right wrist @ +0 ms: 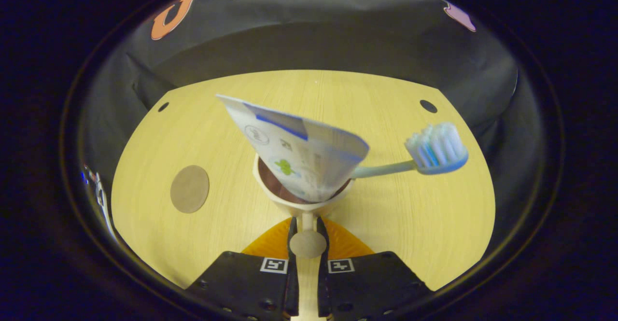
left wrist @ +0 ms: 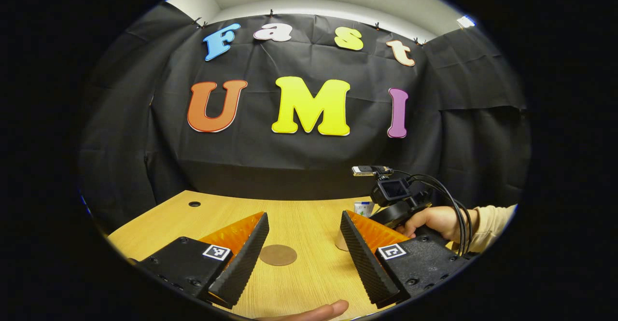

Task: Put the toothbrush and toothpaste on the desktop into the cup, then pick up the cup and place it on the coaster on the desktop.

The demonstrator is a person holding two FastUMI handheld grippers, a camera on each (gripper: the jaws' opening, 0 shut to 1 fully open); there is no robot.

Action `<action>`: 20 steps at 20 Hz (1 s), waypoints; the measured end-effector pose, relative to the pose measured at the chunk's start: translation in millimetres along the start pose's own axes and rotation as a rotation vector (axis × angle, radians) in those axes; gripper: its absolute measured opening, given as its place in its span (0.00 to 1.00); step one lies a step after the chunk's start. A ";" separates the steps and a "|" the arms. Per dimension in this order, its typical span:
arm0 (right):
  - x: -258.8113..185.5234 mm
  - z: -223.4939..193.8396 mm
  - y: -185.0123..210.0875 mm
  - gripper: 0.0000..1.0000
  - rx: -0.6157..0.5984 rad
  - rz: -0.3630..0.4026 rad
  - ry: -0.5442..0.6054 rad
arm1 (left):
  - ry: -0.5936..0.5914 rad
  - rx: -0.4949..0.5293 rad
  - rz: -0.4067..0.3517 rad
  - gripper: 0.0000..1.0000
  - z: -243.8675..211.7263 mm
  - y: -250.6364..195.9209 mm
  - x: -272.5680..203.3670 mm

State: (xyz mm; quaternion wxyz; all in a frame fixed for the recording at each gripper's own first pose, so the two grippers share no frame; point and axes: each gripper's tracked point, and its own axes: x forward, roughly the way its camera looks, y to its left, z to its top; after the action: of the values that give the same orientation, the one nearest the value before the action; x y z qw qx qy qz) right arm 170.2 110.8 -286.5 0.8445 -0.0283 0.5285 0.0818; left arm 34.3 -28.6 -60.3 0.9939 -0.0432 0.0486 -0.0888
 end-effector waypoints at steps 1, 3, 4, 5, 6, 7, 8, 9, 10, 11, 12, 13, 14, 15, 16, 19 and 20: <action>-1.7 0.5 -1.9 0.15 -0.011 -0.007 -0.008 | 0.000 0.000 0.003 0.95 0.2 1.3 -0.4; -6.0 2.7 -1.8 0.15 -0.030 -0.013 -0.024 | -0.001 -0.011 0.005 0.95 0.3 4.0 -1.0; -10.1 3.0 -0.5 0.14 -0.036 -0.007 -0.033 | -0.002 -0.016 0.005 0.95 1.9 5.6 -1.8; -15.7 5.8 1.9 0.14 -0.047 -0.003 -0.041 | -0.005 -0.016 0.009 0.95 3.4 8.3 -2.9; -20.4 6.5 2.0 0.14 -0.055 -0.001 -0.045 | -0.010 -0.013 0.016 0.95 5.2 12.9 -4.1; -24.7 8.3 6.0 0.14 -0.068 0.003 -0.052 | -0.017 -0.009 0.025 0.95 8.1 18.6 -5.6; -25.0 12.7 11.3 0.14 -0.084 0.010 -0.065 | -0.022 -0.005 0.031 0.95 9.5 22.2 -7.4; -25.7 13.5 18.1 0.14 -0.102 0.014 -0.072 | -0.028 -0.003 0.041 0.95 11.2 27.4 -7.9; -29.6 14.7 22.9 0.17 -0.136 0.012 -0.071 | -0.030 -0.006 0.049 0.95 12.3 31.8 -8.6; -31.7 14.9 24.1 0.17 -0.159 0.010 -0.073 | -0.030 -0.010 0.054 0.95 11.5 35.6 -8.5; -25.6 11.4 28.5 0.15 -0.167 0.011 -0.061 | -0.028 -0.008 0.058 0.95 11.1 37.9 -7.6; -26.0 12.7 28.5 0.15 -0.163 0.011 -0.057 | -0.020 -0.009 0.065 0.95 8.6 41.2 -6.7; -25.4 13.1 26.7 0.14 -0.159 0.014 -0.057 | -0.015 -0.011 0.064 0.95 6.0 41.1 -6.2; -25.5 10.8 25.5 0.14 -0.150 0.019 -0.049 | -0.012 -0.012 0.057 0.95 5.8 37.4 -5.3; -23.8 9.3 23.0 0.14 -0.133 0.026 -0.036 | -0.012 -0.012 0.048 0.95 7.6 33.3 -5.5; -12.6 3.1 20.9 0.14 -0.115 0.025 -0.007 | -0.017 0.007 0.035 0.95 7.6 26.3 -6.4; -12.0 2.8 19.7 0.14 -0.110 0.025 0.002 | -0.020 0.013 0.031 0.95 9.0 24.6 -7.0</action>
State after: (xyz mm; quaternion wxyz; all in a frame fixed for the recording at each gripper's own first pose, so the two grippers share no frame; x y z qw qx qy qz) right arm 164.3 129.3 -273.7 0.8400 -0.0680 0.5245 0.1210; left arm 32.7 -2.5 -53.0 0.9959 -0.0369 0.0388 -0.0731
